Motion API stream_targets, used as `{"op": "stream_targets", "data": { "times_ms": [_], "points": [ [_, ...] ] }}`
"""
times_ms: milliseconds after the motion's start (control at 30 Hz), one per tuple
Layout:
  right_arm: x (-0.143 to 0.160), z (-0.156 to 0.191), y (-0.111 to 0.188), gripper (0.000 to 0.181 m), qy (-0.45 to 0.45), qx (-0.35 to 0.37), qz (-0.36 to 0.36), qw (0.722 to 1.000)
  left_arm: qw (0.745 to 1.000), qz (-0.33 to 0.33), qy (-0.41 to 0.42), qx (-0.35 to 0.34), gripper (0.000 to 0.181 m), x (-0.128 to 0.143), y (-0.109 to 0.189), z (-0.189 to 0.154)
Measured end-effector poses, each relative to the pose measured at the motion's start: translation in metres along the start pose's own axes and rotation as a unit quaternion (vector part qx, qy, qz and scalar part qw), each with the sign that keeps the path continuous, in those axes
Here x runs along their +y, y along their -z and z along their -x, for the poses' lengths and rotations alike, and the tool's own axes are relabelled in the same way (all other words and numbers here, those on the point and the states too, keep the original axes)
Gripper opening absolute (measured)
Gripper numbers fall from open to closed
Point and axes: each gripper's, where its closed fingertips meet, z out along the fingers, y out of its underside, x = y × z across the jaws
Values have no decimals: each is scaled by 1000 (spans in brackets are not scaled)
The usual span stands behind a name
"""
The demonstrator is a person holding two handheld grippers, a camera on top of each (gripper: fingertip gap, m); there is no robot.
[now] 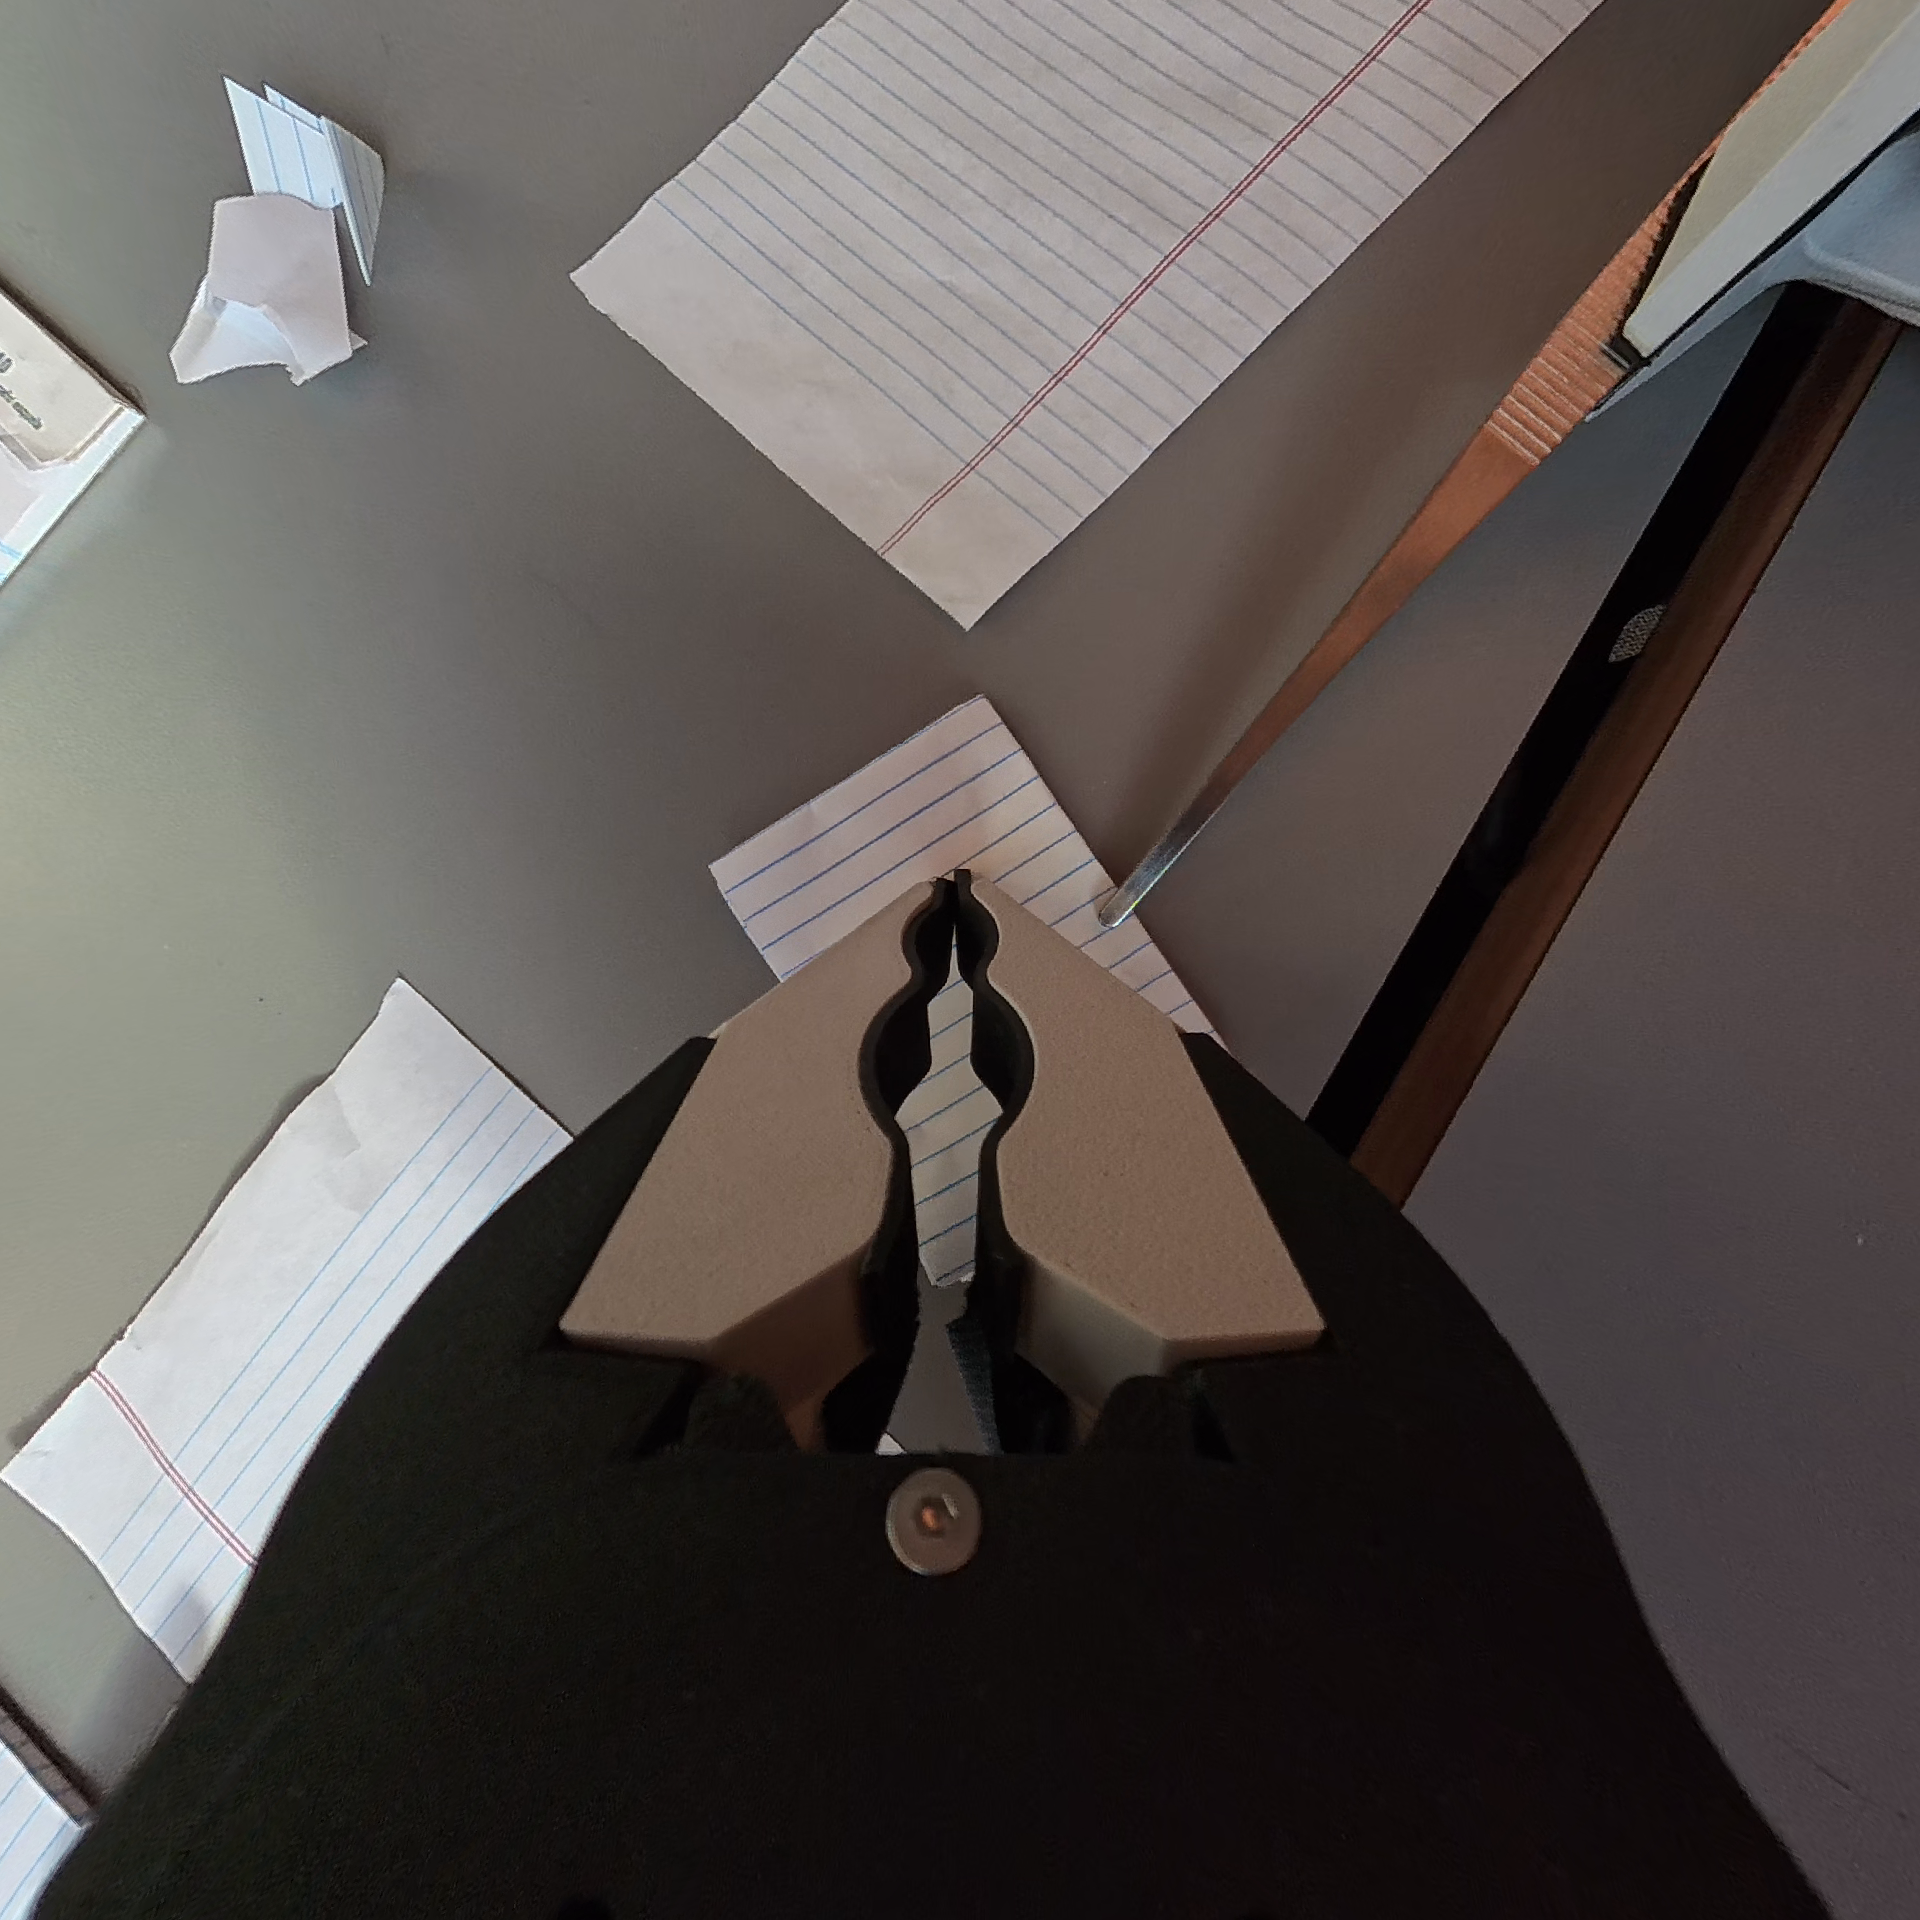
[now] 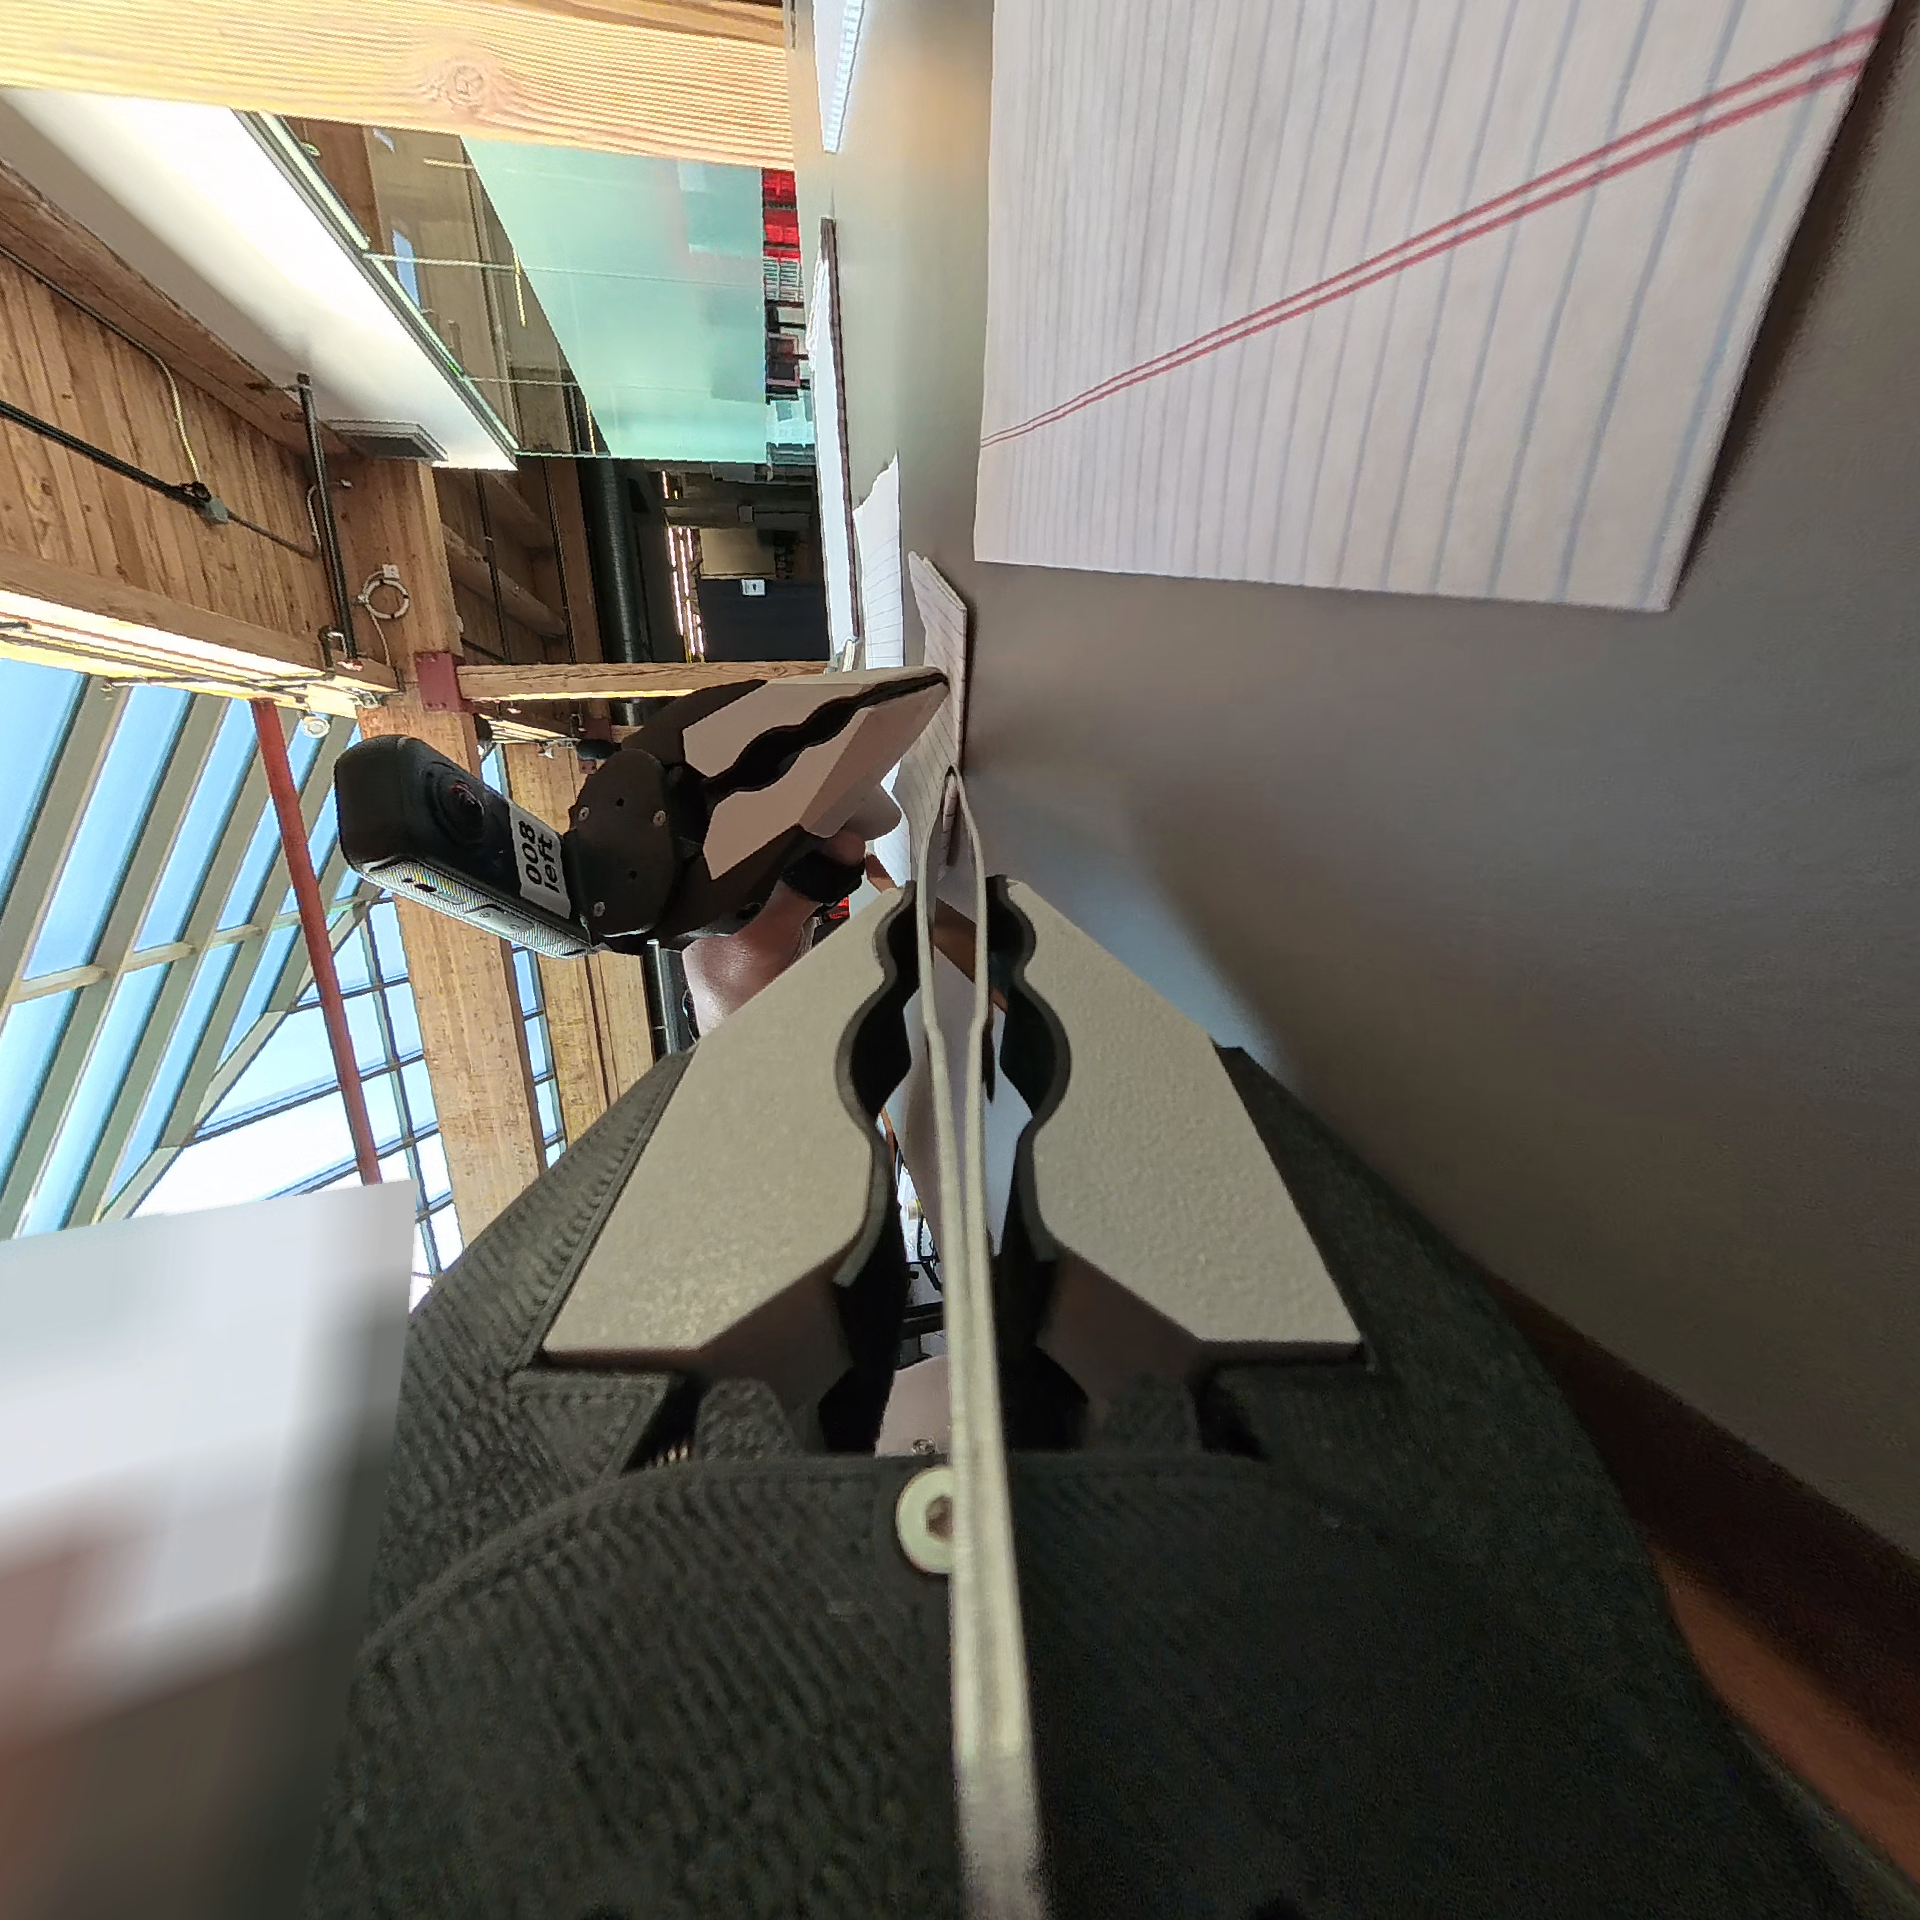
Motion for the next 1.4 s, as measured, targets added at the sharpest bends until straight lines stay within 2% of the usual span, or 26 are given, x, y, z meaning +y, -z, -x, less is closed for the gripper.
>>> {"op": "stream_targets", "data": {
  "times_ms": [233,1033,1167,1400],
  "points": [
    [12,2,-7,11,-1,-4,19,1000,1000,-7,-2,-4,0,0,0,0],
    [25,2,-7,11,-2,-8,31,999,1000,-5,-1,-2,0,0,0,1],
    [39,2,-10,10,10,-1,60,998,1000,-6,0,-1,0,1,0,1],
    [45,9,-11,12,43,-8,65,997,1000,-9,2,3,0,1,1,1]
  ]
}}
